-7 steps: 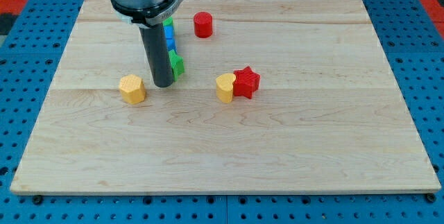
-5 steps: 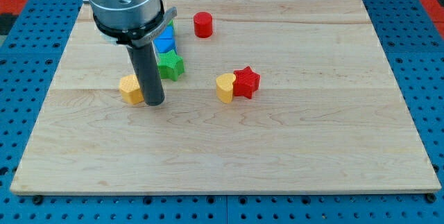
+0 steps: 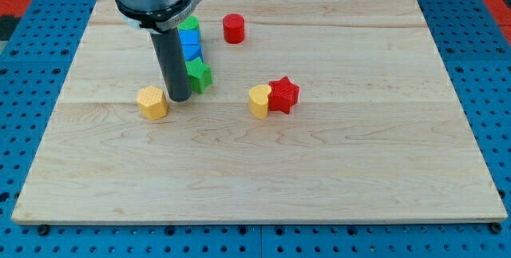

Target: Push the yellow hexagon slightly left

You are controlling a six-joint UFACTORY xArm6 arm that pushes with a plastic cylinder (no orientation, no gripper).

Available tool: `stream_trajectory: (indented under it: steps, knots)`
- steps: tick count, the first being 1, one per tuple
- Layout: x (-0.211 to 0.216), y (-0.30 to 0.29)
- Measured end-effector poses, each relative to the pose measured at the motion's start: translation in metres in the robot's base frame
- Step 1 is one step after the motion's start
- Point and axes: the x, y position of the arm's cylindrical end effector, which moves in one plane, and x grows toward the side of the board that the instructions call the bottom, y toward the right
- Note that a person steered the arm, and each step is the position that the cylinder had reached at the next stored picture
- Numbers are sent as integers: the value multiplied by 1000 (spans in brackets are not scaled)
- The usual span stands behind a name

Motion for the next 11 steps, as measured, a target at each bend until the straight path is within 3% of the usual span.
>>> stream_trajectory:
  steps: [5, 11]
  knots:
    - [3, -35]
    - [3, -29]
